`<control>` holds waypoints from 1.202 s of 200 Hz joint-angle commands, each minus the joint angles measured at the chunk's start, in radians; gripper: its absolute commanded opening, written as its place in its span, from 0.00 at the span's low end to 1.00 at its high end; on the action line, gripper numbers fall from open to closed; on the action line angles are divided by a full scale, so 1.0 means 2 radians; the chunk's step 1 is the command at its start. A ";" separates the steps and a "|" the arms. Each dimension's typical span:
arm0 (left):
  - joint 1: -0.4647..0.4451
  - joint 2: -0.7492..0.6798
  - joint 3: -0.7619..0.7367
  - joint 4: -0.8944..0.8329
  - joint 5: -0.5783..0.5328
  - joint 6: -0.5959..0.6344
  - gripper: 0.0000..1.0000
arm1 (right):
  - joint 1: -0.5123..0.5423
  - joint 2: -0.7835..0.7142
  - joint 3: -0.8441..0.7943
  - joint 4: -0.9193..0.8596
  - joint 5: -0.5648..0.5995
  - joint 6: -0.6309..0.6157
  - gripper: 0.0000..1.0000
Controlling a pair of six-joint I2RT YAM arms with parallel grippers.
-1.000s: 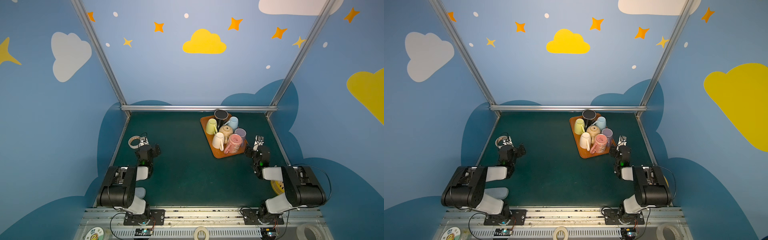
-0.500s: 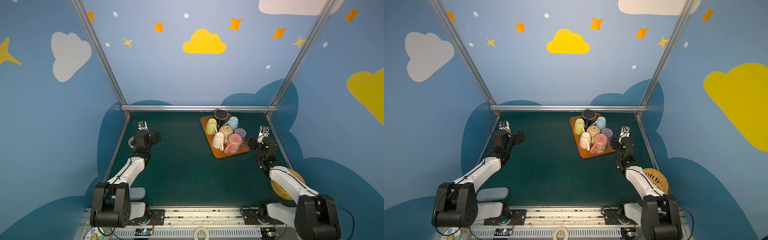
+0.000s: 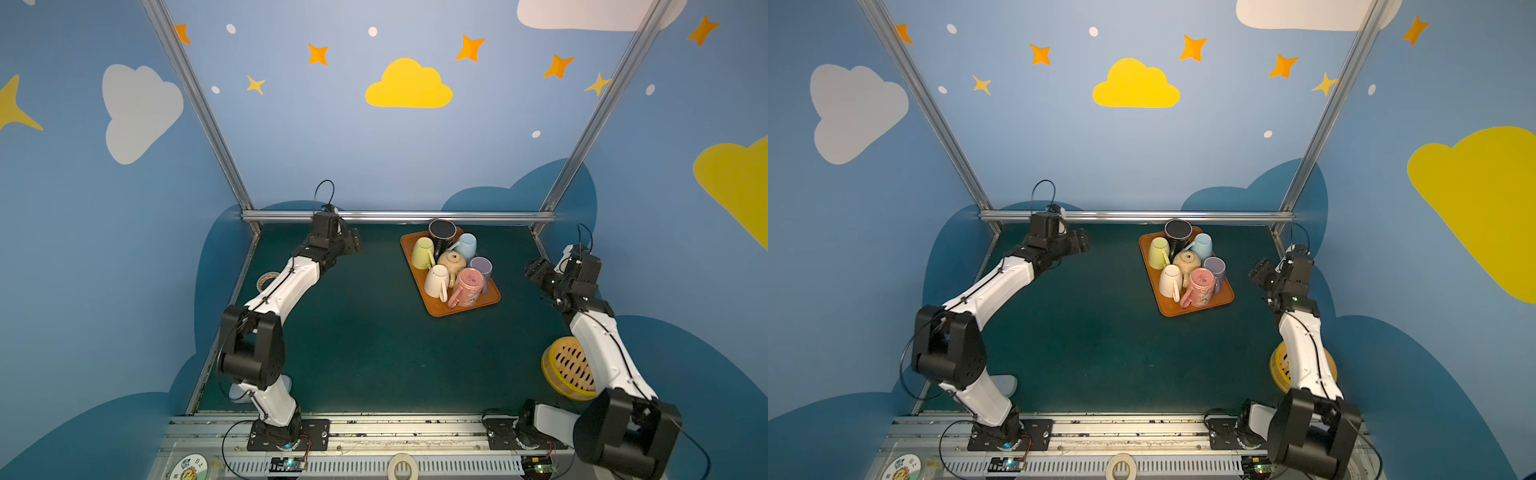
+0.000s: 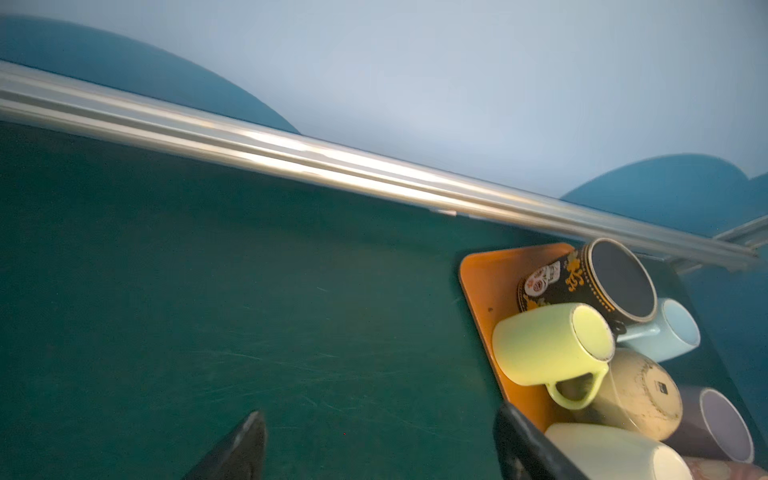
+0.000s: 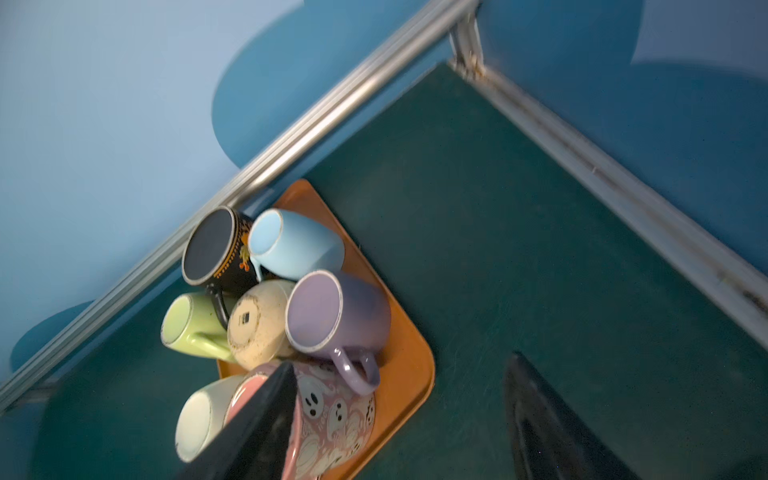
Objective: Turn the mug right side up
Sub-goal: 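Raise both arms and move both grippers toward the mug tray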
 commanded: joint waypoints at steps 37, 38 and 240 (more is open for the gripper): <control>-0.046 0.210 0.204 -0.104 0.091 -0.043 0.72 | -0.002 0.128 0.025 -0.047 -0.097 0.041 0.53; -0.047 0.214 0.209 -0.106 0.092 -0.043 0.72 | -0.002 0.130 0.026 -0.047 -0.097 0.041 0.53; -0.098 0.475 0.542 -0.231 0.056 -0.086 0.53 | 0.043 0.293 0.061 -0.032 -0.071 0.053 0.31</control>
